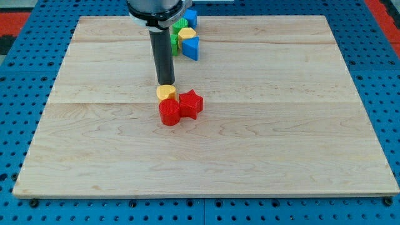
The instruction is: Move your arm away from the yellow heart
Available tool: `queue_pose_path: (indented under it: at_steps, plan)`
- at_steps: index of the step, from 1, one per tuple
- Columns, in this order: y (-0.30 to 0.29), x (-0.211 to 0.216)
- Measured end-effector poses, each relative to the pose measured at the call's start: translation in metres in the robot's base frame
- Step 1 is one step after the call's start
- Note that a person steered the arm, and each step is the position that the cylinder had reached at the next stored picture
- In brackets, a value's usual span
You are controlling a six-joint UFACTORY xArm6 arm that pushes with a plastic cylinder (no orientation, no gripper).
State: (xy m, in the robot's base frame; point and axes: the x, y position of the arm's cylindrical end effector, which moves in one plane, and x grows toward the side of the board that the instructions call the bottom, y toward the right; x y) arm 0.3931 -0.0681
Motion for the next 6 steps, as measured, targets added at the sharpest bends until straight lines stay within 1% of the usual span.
queue_pose_path:
  at_steps: [2, 3, 4, 5, 6]
  plan:
    - [-0.009, -0.001]
    - [-0.042, -0.013]
    - [-0.072, -0.068]
    - [-0.095, -0.136]
    - [-0.087, -0.172]
